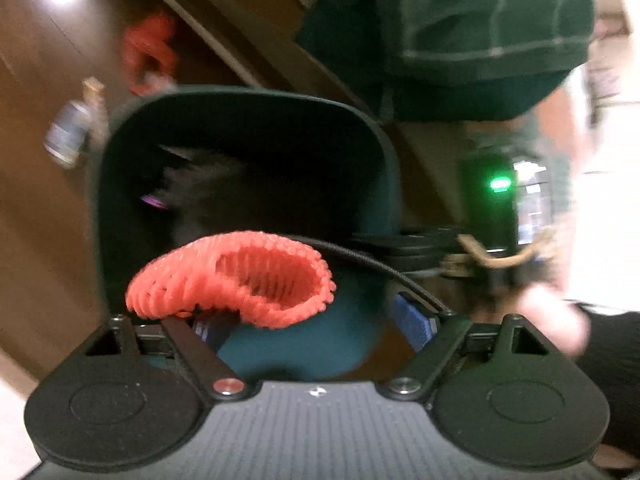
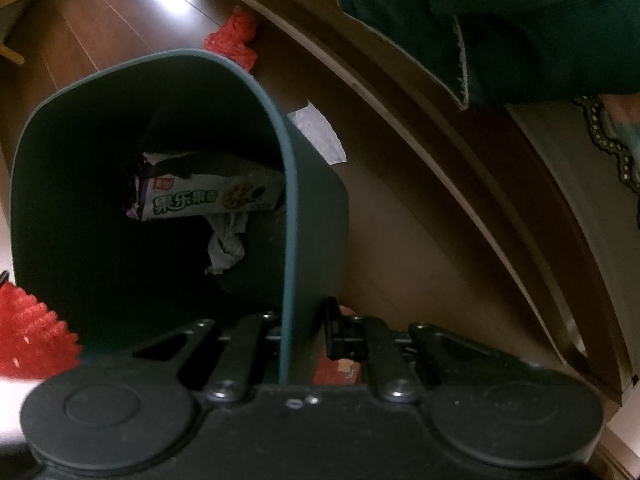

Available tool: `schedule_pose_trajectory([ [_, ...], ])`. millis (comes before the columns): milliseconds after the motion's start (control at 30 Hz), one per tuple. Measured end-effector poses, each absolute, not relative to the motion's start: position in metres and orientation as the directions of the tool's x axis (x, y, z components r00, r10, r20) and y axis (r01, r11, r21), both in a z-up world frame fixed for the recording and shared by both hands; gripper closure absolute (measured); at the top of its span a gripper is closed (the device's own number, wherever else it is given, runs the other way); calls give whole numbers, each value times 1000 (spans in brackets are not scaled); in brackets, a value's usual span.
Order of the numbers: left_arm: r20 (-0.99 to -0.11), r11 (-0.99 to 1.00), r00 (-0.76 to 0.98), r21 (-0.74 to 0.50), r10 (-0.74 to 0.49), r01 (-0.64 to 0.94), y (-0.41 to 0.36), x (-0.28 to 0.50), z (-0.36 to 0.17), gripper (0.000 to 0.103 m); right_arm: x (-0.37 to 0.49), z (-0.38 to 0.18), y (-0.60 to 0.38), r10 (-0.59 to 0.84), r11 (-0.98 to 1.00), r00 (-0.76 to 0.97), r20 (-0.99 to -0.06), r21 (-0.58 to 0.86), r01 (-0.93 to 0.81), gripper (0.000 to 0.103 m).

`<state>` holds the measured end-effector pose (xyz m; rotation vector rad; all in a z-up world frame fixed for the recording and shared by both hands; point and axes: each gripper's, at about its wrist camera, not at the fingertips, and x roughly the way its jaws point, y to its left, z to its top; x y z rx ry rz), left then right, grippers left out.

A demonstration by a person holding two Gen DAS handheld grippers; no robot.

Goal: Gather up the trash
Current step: 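Carry the orange net over the wastebasket and open the left tool, then move the left tool down to the clear plastic wrapper on the floor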

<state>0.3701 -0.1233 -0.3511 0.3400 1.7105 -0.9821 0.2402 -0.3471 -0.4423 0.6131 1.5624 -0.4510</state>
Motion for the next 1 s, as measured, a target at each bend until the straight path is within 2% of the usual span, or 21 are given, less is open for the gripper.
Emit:
schedule_pose_trajectory([
  [33, -886, 646, -413, -443, -211, 622, -123, 373, -362, 6, 239, -442, -348, 114, 776, -23, -993, 74, 626, 93],
  [100, -912, 643, -390, -376, -129, 667, -127, 367, -368, 6, 239, -443, -347, 112, 774, -28, -993, 69, 630, 93],
  [167, -927, 556, -355, -361, -123, 748, -133, 357, -357, 6, 239, -444, -348, 109, 771, -32, -994, 64, 633, 93],
  [300, -917, 511, -371, -391, -145, 765, -130, 357, -350, 6, 240, -445, -348, 104, 761, -37, -994, 56, 646, 93],
  [433, -962, 540, -228, -275, -154, 795, -123, 363, -338, 6, 243, -445, -346, 104, 761, -33, -994, 58, 647, 92],
  [667, -990, 613, 17, -72, -138, 787, -91, 393, -309, 6, 235, -447, -350, 119, 747, -34, -992, 67, 661, 92],
  [833, -957, 614, 259, 129, -128, 779, -84, 408, -288, 6, 236, -450, -351, 104, 743, -57, -993, 40, 669, 92],
  [1000, -924, 637, 345, 168, -164, 753, -84, 447, -285, 6, 238, -447, -351, 95, 706, -58, -994, 26, 708, 92],
])
